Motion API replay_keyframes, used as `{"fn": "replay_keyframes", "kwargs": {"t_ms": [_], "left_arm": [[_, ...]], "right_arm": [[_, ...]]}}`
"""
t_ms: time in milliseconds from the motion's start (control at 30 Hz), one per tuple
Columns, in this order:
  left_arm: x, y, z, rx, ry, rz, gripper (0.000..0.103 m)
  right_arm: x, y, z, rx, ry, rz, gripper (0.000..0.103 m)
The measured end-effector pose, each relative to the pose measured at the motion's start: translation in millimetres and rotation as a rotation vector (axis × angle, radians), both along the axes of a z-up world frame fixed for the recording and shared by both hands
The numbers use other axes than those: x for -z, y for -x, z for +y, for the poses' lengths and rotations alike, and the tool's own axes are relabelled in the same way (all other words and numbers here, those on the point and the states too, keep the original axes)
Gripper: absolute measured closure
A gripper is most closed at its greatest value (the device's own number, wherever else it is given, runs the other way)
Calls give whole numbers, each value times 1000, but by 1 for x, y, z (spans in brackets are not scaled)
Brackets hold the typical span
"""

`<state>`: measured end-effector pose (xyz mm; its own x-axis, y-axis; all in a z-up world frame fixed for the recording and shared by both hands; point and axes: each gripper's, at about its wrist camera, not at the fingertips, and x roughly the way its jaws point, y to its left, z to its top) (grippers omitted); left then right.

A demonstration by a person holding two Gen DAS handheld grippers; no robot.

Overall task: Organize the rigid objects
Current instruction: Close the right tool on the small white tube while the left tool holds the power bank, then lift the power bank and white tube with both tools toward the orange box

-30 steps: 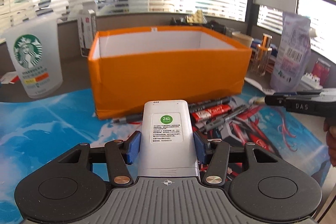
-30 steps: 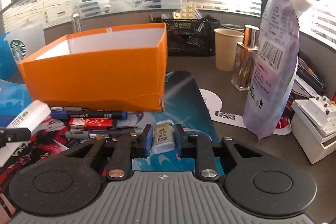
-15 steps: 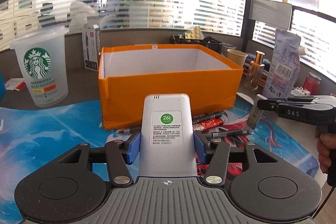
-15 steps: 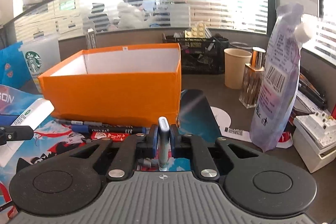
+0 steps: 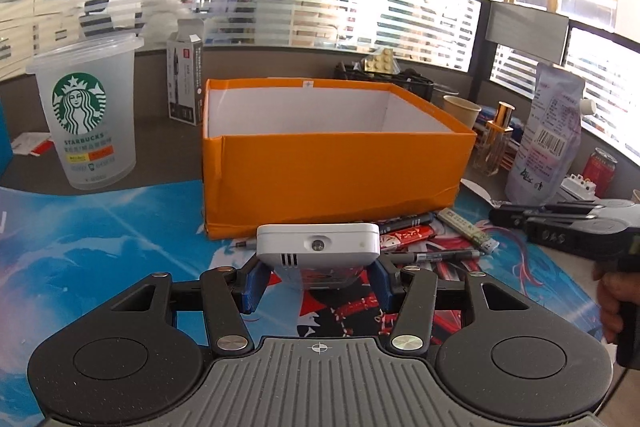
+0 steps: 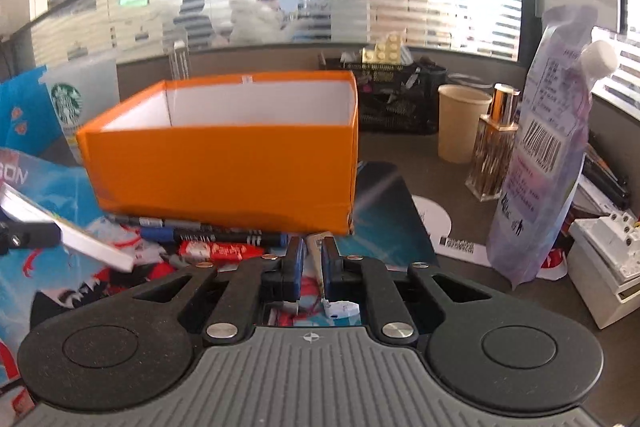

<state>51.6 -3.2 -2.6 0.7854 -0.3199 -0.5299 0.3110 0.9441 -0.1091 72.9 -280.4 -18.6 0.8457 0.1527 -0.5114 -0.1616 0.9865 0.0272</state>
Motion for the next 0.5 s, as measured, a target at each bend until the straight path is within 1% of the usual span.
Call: {"fn": "replay_keyframes", "kwargs": {"t_ms": [33, 67, 100, 167, 267, 333, 367, 400, 500], "left_arm": [[0, 0, 1, 0, 1, 1, 52], [0, 0, 1, 1, 2, 1, 52], [0, 1, 1, 3, 1, 0, 52], [0, 0, 1, 6, -3, -1, 52], [0, -1, 1, 9, -2, -1, 52], [0, -1, 2, 10, 5, 2, 52], [0, -1, 3, 9, 7, 4, 52], [0, -1, 4, 6, 8, 4, 52], [-2, -1, 6, -2, 11, 1, 52]], "right_arm": [[4, -2, 0, 8, 5, 4, 84], [7, -5, 0, 14, 9, 9, 67], [11, -8, 2, 10, 18, 16, 61], [17, -18, 5, -12, 46, 33, 63], [25, -37, 3, -34, 57, 74, 63], [32, -47, 1, -48, 46, 107, 68], [33, -49, 1, -42, 47, 94, 77], [33, -49, 3, -36, 60, 90, 82], [32, -46, 5, -24, 58, 91, 82]]}}
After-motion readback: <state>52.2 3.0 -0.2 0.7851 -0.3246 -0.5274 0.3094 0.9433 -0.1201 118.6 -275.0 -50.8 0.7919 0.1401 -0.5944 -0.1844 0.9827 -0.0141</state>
